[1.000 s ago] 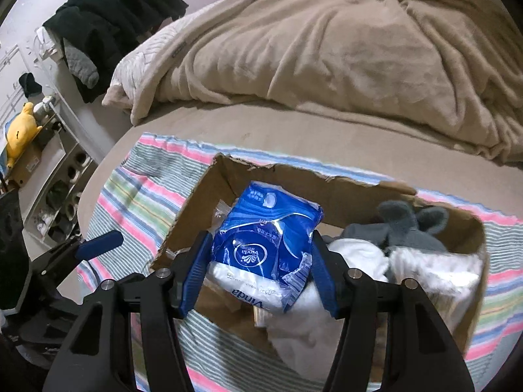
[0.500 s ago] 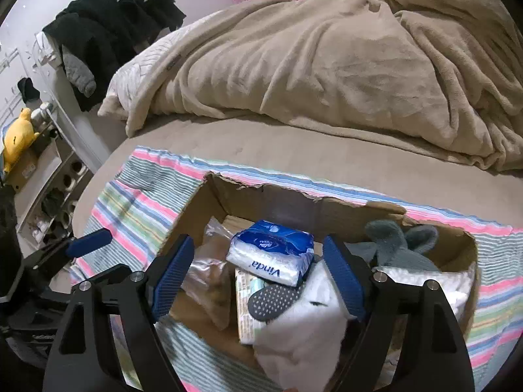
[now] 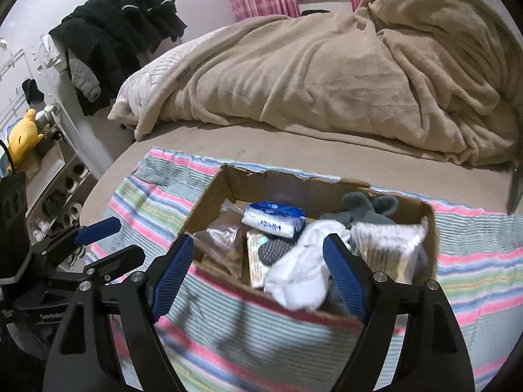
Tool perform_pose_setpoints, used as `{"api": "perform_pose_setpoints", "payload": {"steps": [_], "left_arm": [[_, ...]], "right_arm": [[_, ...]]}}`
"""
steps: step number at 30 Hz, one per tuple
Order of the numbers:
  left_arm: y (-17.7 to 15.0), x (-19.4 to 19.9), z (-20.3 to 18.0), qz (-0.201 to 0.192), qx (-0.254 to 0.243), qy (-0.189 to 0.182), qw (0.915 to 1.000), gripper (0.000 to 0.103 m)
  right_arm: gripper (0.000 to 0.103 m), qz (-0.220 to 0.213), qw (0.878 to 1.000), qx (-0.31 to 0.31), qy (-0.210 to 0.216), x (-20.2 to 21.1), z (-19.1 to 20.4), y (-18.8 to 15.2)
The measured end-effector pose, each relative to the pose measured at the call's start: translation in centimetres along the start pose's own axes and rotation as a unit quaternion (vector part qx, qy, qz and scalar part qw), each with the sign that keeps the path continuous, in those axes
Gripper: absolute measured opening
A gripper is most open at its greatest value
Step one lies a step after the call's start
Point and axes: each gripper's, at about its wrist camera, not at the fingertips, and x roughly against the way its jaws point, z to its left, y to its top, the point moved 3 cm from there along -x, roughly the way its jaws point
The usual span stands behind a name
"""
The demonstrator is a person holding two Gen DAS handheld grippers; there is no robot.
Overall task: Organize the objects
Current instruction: 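Withdraw the right tool from the box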
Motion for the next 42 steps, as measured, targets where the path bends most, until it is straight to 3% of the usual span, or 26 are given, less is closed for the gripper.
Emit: {"api": "perform_pose_setpoints", "payload": {"steps": [11, 15, 28, 42], "left_arm": [[-1.7, 2.8, -2.7, 0.002, -0.015, -0.016, 0.9998, 0.08], [-2.8, 3.7, -3.6, 0.003, -0.019, -0.021, 0.9996, 0.094], [-5.8, 5.7, -5.5, 0.026, -0.009, -0.038, 0.9989, 0.094], [-7.0, 7.9, -6.8, 0.018, -0.024, -0.012, 0.9995, 0.094]], "right_arm": [[0.084, -0.006, 1.0, -0.002, -0.025, 4.0, -0.1, -2.8], [0.084, -0.005, 1.0, -0.005, -0.026, 5.2, -0.2, -3.8], [0.084, -0.018, 0.999, -0.013, -0.048, 9.6, -0.3, -7.0], [0.084, -0.025, 0.998, -0.027, -0.059, 12.7, -0.9, -9.8]]}}
